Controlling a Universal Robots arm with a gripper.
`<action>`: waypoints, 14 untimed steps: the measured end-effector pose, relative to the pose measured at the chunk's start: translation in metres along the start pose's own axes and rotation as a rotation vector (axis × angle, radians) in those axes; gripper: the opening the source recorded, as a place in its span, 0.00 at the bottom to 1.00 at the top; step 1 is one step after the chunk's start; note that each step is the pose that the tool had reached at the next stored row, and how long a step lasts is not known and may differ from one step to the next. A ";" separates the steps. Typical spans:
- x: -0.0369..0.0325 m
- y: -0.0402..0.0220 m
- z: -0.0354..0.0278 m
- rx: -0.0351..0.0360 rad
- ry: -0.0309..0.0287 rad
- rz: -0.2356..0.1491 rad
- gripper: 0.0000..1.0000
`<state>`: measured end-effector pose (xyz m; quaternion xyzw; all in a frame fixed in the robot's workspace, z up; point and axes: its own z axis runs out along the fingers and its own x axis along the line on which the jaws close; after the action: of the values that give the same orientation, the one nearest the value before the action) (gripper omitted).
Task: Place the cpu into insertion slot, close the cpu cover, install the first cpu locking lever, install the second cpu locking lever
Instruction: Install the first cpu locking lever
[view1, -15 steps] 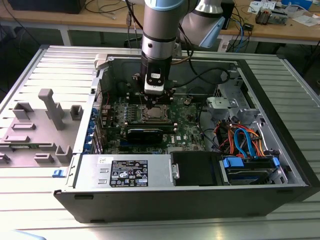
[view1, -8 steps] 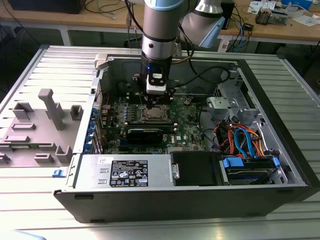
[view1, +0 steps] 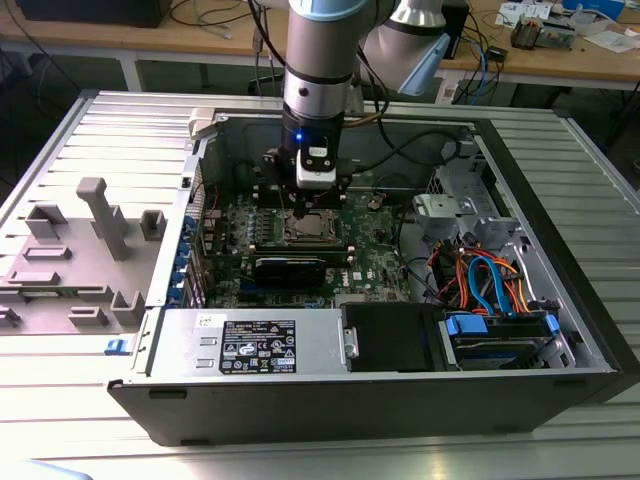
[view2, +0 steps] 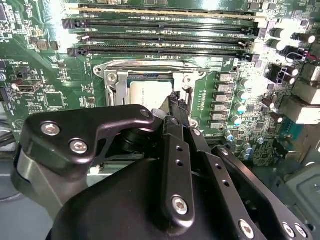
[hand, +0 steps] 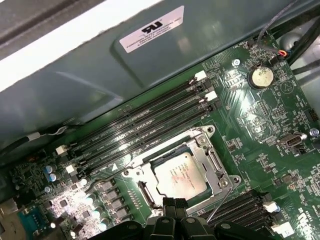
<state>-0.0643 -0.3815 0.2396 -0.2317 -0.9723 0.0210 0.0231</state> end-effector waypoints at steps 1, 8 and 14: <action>0.0000 0.0000 0.0000 0.0001 -0.0004 -0.008 0.11; 0.0000 0.0000 0.0000 0.0017 -0.0027 -0.055 0.11; 0.0000 0.0000 0.0000 0.0027 -0.0042 -0.082 0.11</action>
<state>-0.0643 -0.3814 0.2396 -0.1918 -0.9809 0.0218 0.0222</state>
